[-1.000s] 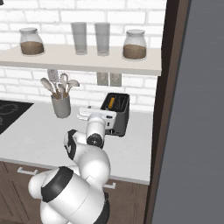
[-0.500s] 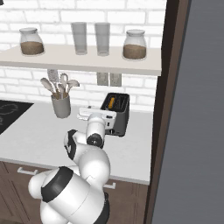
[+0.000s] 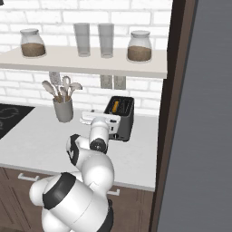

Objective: Start the toaster. Once the lever pops up, take the bread to the plate on the dining counter.

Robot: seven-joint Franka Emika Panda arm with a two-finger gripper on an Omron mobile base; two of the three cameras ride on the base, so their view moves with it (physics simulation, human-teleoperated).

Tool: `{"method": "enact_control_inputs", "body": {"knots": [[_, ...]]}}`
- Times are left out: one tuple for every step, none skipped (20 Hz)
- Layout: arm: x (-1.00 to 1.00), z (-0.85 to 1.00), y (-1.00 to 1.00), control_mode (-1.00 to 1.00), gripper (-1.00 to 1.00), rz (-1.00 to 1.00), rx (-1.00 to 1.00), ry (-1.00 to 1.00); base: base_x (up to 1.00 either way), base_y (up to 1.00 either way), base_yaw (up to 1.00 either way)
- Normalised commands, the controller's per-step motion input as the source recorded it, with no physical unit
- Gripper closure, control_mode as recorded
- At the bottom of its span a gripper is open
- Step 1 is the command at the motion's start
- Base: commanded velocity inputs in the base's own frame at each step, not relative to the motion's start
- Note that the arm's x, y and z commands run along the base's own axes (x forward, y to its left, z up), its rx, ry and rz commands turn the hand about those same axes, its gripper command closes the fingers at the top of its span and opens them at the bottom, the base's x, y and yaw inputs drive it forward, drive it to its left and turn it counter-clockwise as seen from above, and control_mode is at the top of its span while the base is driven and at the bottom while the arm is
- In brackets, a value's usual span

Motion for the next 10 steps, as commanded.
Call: {"method": "enact_control_inputs", "body": {"knots": [[0.00,0.00,0.00,-1.00,-1.00,0.00,0.00,0.00,0.00,0.00,0.00],[0.00,0.00,0.00,-1.00,-1.00,0.00,0.00,0.00,0.00,0.00,0.00],[0.00,0.00,0.00,-1.00,-1.00,0.00,0.00,0.00,0.00,0.00,0.00],[0.00,0.00,0.00,-1.00,-1.00,0.00,0.00,0.00,0.00,0.00,0.00],[0.00,0.00,0.00,-1.00,-1.00,0.00,0.00,0.00,0.00,0.00,0.00],[0.00,0.00,0.00,-1.00,-1.00,0.00,0.00,0.00,0.00,0.00,0.00],[0.00,0.00,0.00,-1.00,-1.00,0.00,0.00,0.00,0.00,0.00,0.00],[0.00,0.00,0.00,-1.00,-1.00,0.00,0.00,0.00,0.00,0.00,0.00],[0.00,0.00,0.00,-1.00,-1.00,0.00,0.00,0.00,0.00,0.00,0.00],[0.00,0.00,0.00,-1.00,-1.00,0.00,0.00,0.00,0.00,0.00,0.00]]}}
